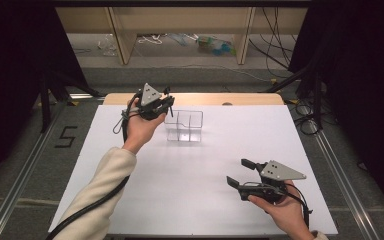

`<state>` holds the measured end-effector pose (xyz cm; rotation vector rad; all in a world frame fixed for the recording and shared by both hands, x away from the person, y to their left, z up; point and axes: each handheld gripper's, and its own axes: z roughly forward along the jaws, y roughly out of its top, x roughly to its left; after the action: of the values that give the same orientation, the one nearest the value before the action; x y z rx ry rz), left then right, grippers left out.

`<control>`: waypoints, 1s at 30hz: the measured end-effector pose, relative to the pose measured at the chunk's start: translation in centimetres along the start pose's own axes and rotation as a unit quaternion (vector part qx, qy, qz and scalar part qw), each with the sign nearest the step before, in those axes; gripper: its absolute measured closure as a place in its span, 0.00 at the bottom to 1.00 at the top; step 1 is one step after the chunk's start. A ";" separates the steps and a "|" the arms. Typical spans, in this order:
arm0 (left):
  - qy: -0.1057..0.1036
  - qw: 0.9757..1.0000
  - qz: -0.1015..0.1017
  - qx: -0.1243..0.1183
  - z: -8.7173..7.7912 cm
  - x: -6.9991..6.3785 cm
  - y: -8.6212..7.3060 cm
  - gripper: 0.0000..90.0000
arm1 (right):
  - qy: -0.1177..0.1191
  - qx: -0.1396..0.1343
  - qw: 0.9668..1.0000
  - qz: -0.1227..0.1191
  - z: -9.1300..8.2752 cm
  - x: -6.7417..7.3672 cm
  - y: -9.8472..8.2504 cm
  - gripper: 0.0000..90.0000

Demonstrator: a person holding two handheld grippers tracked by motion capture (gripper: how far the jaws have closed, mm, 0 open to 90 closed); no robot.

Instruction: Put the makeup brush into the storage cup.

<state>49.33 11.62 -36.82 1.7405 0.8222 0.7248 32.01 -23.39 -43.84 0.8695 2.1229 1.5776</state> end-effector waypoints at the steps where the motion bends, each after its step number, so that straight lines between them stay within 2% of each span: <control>1: 0.000 1.000 0.001 0.000 0.0 0.0 0.0 0.95 | 0.001 -0.001 1.000 0.000 0.0 0.0 0.0 0.25; 5: 0.000 1.000 -0.001 0.001 0.1 0.0 -0.1 0.95 | -0.001 -0.006 1.000 -0.006 0.1 -0.1 0.0 0.25; 7: 0.000 1.000 -0.001 0.002 0.1 0.1 -0.1 0.95 | 0.000 -0.001 1.000 0.000 0.1 0.0 0.0 0.25; 8: 0.000 1.000 -0.002 0.002 0.1 0.1 -0.2 0.95 | -0.002 -0.008 1.000 -0.010 0.1 -0.1 0.0 0.25; 9: 0.000 1.000 -0.002 0.002 0.2 0.1 -0.2 0.95 | -0.002 -0.008 1.000 -0.009 0.1 -0.1 0.0 0.25; 10: 0.001 1.000 0.010 -0.004 0.2 0.2 -0.1 0.95 | -0.002 -0.007 1.000 -0.010 0.1 -0.1 0.0 0.25; 11: 0.001 1.000 0.010 -0.004 0.2 0.3 -0.2 0.95 | -0.002 -0.007 1.000 -0.009 0.1 -0.1 0.0 0.25; 12: 0.001 1.000 -0.002 0.003 0.2 0.1 -0.3 0.95 | -0.002 -0.007 1.000 -0.009 0.1 -0.1 0.0 0.25; 14: 0.001 1.000 -0.003 0.003 0.3 0.1 -0.3 0.95 | 0.002 0.002 1.000 0.001 0.0 0.0 0.0 0.25; 16: 0.001 1.000 -0.003 0.004 0.3 0.0 -0.3 0.95 | -0.002 -0.006 1.000 -0.010 0.1 -0.1 0.0 0.25; 19: 0.001 1.000 -0.002 0.003 0.3 0.0 -0.2 0.95 | 0.001 0.002 1.000 0.001 0.0 0.0 0.0 0.25; 22: 0.003 1.000 -0.002 0.003 0.4 0.0 -0.3 0.95 | -0.002 -0.007 1.000 -0.009 0.1 -0.1 0.0 0.25; 23: 0.003 1.000 0.009 -0.002 0.4 0.2 -0.2 0.95 | -0.001 -0.005 1.000 -0.009 0.1 -0.1 0.0 0.25; 24: 0.003 1.000 0.011 -0.002 0.4 0.3 -0.2 0.95 | 0.001 0.000 1.000 0.000 0.1 0.0 0.0 0.25; 26: 0.003 1.000 0.011 -0.002 0.5 0.3 -0.2 0.95 | 0.001 0.002 1.000 0.001 0.0 0.0 0.0 0.25; 29: 0.003 1.000 0.010 -0.003 0.5 0.3 -0.3 0.95 | -0.001 -0.005 1.000 0.001 0.2 0.0 -0.1 0.25; 30: 0.002 1.000 -0.001 0.003 0.5 0.1 -0.4 0.95 | 0.000 0.000 1.000 0.004 0.1 0.1 0.0 0.25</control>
<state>49.67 11.54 -37.29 1.7439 0.8306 0.7253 31.99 -23.32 -43.88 0.8785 2.1235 1.5811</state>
